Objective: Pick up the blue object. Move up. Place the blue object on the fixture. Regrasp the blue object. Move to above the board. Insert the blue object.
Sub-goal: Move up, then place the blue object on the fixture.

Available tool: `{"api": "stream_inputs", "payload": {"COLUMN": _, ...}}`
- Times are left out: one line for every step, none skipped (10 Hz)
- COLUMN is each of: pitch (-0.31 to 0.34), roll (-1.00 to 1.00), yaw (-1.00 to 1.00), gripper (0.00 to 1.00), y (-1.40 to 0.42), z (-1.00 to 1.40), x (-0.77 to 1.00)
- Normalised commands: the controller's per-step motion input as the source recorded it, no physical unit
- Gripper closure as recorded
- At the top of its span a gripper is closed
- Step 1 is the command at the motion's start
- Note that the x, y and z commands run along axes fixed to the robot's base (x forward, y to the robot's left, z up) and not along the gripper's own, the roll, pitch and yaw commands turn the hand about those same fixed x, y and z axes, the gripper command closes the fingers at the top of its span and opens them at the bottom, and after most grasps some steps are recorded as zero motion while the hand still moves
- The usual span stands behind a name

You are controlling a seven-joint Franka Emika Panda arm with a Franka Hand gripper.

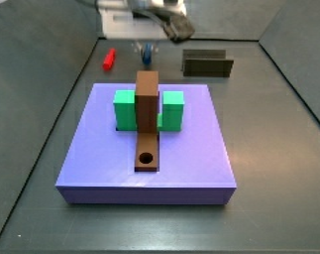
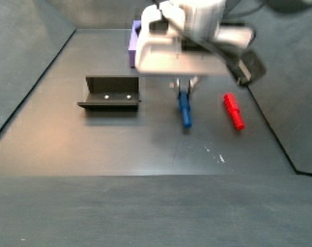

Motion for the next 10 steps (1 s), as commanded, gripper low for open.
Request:
{"api": "stream_inputs", "payload": {"pitch": 0.04, "roll": 0.01, "yaw": -0.04, "gripper": 1.0, "y": -0.04, "z": 0.61, "x": -0.08}}
{"api": "stream_inputs", "payload": {"pitch": 0.01, "roll": 0.04, "yaw": -0.03, "gripper": 1.0, "y": -0.01, "z": 0.32, "x": -0.05}}
{"api": "stream_inputs", "payload": {"pitch": 0.0, "roll": 0.0, "yaw": -0.01, "gripper": 1.0, "y": 0.0, "z": 0.0, "x": 0.0}}
{"api": "stream_inputs", "payload": {"pitch": 0.0, "roll": -0.13, "yaw": 0.0, "gripper": 1.0, "y": 0.04, "z": 0.09, "x": 0.04}}
{"api": "stream_inputs", "payload": {"pitch": 0.109, "roll": -0.85, "yaw": -0.12, "gripper": 1.0, "y": 0.3, "z": 0.75, "x": 0.49}}
{"api": "stream_inputs", "payload": {"pitch": 0.0, "roll": -1.0, "yaw": -0.19, "gripper": 1.0, "y": 0.05, "z": 0.41, "x": 0.74}}
{"api": "stream_inputs", "payload": {"pitch": -0.023, "roll": -1.0, "yaw": -0.21, "gripper": 1.0, "y": 0.0, "z": 0.27, "x": 0.76}}
{"api": "stream_inputs", "payload": {"pitch": -0.069, "roll": -1.0, "yaw": -0.23, "gripper": 1.0, "y": 0.0, "z": 0.19, "x": 0.75}}
{"api": "stream_inputs", "payload": {"pitch": -0.206, "roll": -1.0, "yaw": -0.35, "gripper": 1.0, "y": 0.0, "z": 0.25, "x": 0.53}}
{"api": "stream_inputs", "payload": {"pitch": -0.306, "roll": -1.0, "yaw": -0.41, "gripper": 1.0, "y": 0.0, "z": 0.23, "x": 0.41}}
